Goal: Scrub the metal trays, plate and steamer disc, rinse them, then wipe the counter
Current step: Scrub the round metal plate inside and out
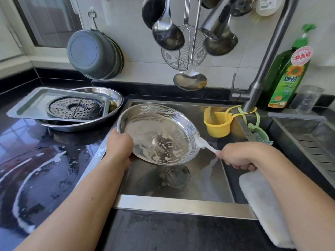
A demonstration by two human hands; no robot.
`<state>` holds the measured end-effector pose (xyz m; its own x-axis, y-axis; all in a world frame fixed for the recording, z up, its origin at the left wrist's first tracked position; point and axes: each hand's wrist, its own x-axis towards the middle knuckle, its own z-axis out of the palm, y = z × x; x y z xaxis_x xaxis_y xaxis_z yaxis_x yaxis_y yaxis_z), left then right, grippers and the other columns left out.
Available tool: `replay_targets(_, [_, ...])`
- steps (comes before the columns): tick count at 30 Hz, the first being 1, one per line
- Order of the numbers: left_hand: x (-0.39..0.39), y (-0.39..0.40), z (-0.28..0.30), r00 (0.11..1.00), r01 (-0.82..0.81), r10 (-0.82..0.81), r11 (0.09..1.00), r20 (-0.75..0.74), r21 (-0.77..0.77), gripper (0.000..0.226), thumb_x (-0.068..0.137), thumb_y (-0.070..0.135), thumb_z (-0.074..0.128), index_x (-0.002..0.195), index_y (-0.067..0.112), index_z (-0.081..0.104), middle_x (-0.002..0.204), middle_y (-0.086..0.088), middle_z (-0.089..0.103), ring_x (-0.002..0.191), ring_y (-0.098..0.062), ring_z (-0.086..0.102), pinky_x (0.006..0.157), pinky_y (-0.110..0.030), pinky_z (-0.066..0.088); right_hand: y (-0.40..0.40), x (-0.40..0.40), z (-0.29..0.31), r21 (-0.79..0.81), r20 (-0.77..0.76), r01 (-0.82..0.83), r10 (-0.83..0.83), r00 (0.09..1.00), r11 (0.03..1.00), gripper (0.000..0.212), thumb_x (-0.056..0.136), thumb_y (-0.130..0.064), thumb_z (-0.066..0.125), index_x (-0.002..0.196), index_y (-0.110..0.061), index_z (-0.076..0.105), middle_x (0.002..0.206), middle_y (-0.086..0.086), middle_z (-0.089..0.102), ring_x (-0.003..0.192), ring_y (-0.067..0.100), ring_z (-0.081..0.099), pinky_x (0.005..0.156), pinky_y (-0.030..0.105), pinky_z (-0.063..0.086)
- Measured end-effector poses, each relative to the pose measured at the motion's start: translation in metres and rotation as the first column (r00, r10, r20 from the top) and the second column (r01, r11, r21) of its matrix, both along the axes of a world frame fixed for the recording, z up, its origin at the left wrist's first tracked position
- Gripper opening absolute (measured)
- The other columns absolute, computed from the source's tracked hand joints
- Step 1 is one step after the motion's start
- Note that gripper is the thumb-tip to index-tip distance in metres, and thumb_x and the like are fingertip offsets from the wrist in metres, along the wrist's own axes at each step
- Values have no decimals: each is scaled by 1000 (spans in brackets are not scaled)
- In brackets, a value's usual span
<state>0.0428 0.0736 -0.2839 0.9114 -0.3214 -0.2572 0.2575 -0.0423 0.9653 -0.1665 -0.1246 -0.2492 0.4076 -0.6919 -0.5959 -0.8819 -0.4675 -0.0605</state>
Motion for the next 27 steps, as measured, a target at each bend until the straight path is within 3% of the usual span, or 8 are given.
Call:
replay_targets(3, [-2, 1, 3, 999, 19, -19, 1000, -32, -3, 64, 84, -15, 29, 119, 25, 63, 100, -14, 71, 88, -39, 70, 69, -49, 62, -2, 2, -2, -47, 27, 28, -27, 999, 998, 49, 109, -49, 27, 80, -14, 45, 70, 5, 45, 50, 17, 33, 49, 26, 29])
replay_targets(5, [-5, 2, 6, 998, 20, -21, 1000, -63, -10, 64, 86, -16, 28, 117, 28, 61, 98, -12, 70, 83, -36, 69, 64, -44, 60, -1, -1, -1, 16, 43, 34, -34, 998, 999, 48, 107, -50, 30, 84, -14, 50, 68, 3, 46, 47, 16, 32, 47, 24, 27])
replay_targets(9, [-3, 4, 5, 997, -22, 19, 999, -69, -44, 67, 84, -16, 28, 124, 27, 62, 104, -14, 70, 88, -37, 70, 76, -54, 62, 12, -3, 4, 218, 56, 12, -25, 998, 976, 45, 106, -50, 33, 83, -16, 52, 56, -4, 40, 42, 13, 25, 45, 22, 20])
replay_targets(11, [0, 2, 4, 998, -37, 35, 999, -49, -30, 70, 81, -16, 30, 127, 25, 63, 107, -15, 72, 91, -38, 70, 76, -55, 63, 11, 1, 2, 187, 78, 67, -83, 994, 980, 44, 106, -50, 34, 84, -16, 52, 58, -3, 41, 42, 12, 25, 44, 21, 19])
replay_targets(16, [-8, 3, 12, 998, 43, -44, 999, -41, -12, 63, 85, -19, 28, 113, 24, 65, 87, -11, 68, 71, -30, 65, 46, -30, 54, 6, 6, -4, 116, 179, 236, -254, 951, 965, 40, 105, -44, 35, 82, -16, 51, 66, 2, 43, 46, 13, 26, 46, 23, 19])
replay_targets(20, [-11, 2, 13, 982, 187, -186, 982, -19, 42, 63, 78, -21, 30, 101, 21, 70, 68, -6, 70, 56, -24, 63, 42, -24, 47, 3, 7, -5, 86, 319, 286, -299, 899, 954, 40, 106, -37, 33, 77, -14, 48, 66, 5, 41, 44, 14, 26, 44, 22, 20])
replay_targets(24, [-15, 0, 11, 950, 304, -309, 948, 44, 97, 60, 71, -22, 31, 97, 16, 71, 70, -12, 61, 50, -25, 55, 45, -24, 39, 2, 5, -4, 72, 347, 264, -272, 897, 962, 38, 108, -36, 32, 86, -11, 51, 67, 5, 39, 48, 15, 27, 45, 24, 22])
replay_targets(27, [-8, 0, 6, 957, 275, -285, 952, 60, 137, 54, 69, -18, 33, 91, 16, 69, 72, -14, 56, 57, -26, 51, 49, -27, 35, 0, 8, -3, -31, 412, 217, -185, 892, 976, 43, 110, -34, 25, 102, -5, 55, 91, 15, 55, 69, 26, 53, 56, 30, 41])
